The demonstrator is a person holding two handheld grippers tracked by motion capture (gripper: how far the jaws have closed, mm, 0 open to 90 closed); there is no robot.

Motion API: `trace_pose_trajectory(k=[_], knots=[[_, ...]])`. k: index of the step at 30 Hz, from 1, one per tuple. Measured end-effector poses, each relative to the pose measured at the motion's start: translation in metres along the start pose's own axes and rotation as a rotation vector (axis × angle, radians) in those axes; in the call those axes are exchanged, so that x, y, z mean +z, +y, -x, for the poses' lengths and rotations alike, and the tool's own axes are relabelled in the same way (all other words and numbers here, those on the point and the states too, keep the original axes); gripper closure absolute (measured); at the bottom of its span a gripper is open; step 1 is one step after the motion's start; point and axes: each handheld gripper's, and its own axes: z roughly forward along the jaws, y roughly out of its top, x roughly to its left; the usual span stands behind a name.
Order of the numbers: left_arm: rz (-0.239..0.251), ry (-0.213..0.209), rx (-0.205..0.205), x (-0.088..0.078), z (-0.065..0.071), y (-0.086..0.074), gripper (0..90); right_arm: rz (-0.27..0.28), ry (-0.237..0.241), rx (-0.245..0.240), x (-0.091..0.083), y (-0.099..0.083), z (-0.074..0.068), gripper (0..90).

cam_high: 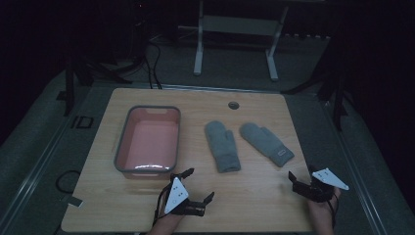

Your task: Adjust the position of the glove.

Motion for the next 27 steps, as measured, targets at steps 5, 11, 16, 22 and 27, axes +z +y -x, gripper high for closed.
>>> trace_pose_trajectory(k=[5,11,16,22,27], knots=[[-0.001,-0.002,-0.002,0.000,0.000,0.000,0.4,-0.014,0.034,0.032,-0.004,0.001,-0.002,14.1],[-0.003,0.001,0.006,0.000,0.001,0.000,0.4,-0.065,0.124,0.064,-0.006,0.009,-0.009,14.1],[-0.003,0.001,0.008,0.000,0.001,0.000,0.4,-0.034,0.163,0.029,-0.008,0.031,-0.021,14.4],[-0.002,0.000,0.007,0.000,0.000,0.000,0.4,-0.048,0.211,0.033,-0.002,0.060,-0.033,14.4],[-0.001,0.000,0.008,0.000,0.001,0.000,0.4,-0.065,0.234,-0.024,0.010,0.081,-0.046,14.3]])
